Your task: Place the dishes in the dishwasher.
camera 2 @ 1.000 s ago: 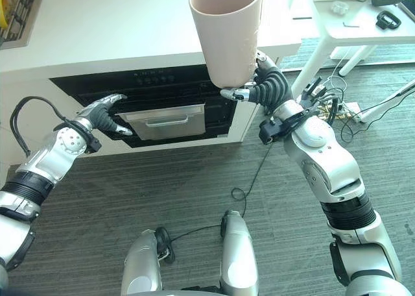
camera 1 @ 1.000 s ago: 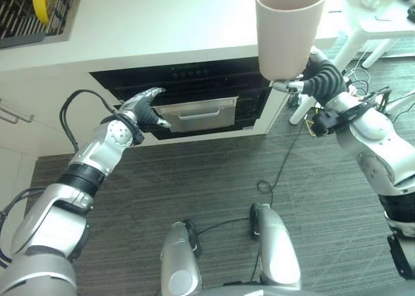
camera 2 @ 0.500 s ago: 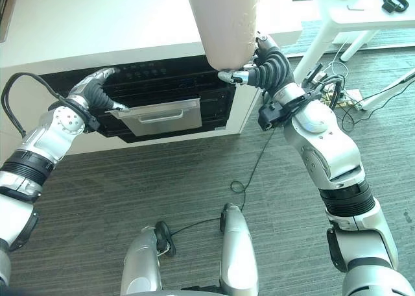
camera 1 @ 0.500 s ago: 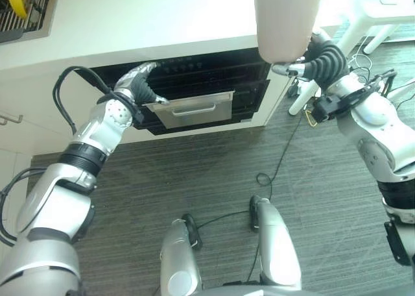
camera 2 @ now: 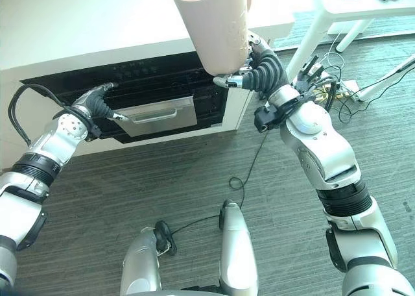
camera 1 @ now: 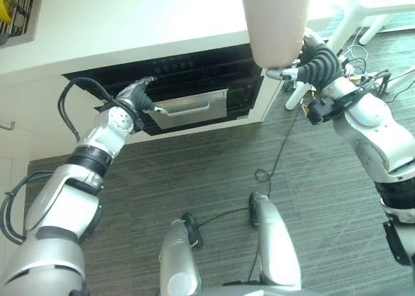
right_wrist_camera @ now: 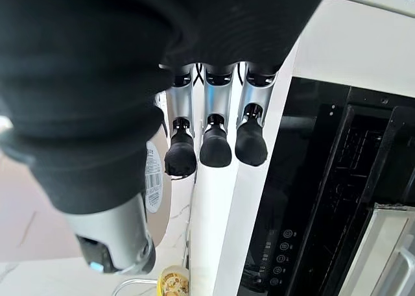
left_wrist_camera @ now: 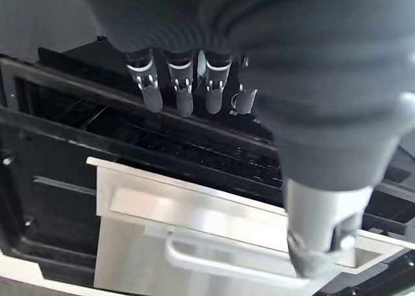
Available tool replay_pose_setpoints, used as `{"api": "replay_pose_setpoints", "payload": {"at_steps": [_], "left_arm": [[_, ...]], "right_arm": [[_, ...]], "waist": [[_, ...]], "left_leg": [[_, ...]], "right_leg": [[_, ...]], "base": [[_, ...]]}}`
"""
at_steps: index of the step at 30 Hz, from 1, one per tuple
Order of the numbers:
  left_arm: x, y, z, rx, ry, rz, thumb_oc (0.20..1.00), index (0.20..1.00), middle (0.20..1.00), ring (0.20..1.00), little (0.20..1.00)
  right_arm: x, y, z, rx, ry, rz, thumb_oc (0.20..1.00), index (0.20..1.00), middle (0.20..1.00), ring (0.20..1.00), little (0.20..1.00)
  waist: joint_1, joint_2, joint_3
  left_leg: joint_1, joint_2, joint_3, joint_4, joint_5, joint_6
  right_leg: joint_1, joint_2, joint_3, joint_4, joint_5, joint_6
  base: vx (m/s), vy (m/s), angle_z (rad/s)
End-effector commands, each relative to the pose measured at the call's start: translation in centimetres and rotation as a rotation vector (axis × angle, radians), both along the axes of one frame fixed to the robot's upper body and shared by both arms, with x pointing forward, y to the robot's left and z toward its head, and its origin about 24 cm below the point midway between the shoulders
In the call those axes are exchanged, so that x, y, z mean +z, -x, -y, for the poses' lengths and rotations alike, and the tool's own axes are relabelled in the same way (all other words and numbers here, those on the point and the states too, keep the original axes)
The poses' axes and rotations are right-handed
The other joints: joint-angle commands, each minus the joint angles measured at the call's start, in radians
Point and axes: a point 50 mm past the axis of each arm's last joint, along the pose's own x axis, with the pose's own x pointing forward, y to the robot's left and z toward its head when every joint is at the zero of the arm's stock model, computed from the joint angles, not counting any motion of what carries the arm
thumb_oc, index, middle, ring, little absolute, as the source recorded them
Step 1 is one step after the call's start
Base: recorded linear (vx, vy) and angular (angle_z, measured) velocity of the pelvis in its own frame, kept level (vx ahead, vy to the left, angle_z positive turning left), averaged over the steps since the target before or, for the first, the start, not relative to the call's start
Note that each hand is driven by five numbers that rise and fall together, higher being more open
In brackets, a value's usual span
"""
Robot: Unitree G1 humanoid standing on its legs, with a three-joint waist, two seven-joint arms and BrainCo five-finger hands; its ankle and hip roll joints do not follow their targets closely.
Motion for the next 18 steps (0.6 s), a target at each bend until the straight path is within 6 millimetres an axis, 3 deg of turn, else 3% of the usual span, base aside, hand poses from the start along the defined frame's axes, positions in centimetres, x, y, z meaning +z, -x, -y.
{"api": "replay_pose_setpoints", "payload": {"at_steps": [1,18], "left_arm": [[1.4,-0.3,0.2,-0.011,0.014,0.044,1.000,1.000,1.000,1.000,1.000],[0.8,-1.1,-2.2,0.156,0.044,-0.062,1.000,1.000,1.000,1.000,1.000]], "right_arm": [[3.1,1.0,-0.8,0.062,-0.047,0.169,0.200,0.200,0.200,0.200,0.200],[4.4,0.7,-2.5,0.099,0.007,0.202,0.200,0.200,0.200,0.200,0.200]], "waist": [[0.003,0.008,-0.068],[-0.037,0.010,-0.050]], "left_leg": [[0.009,0.065,-0.105,-0.107,0.105,-0.059],[-0.010,0.067,-0.076,-0.089,0.088,-0.061]], "right_leg": [[0.056,-0.078,0.039,-0.180,0.132,0.107],[0.016,-0.068,0.066,-0.165,0.123,0.099]], "base": [[0.00,0.000,0.00],[0.00,0.019,-0.03]]}}
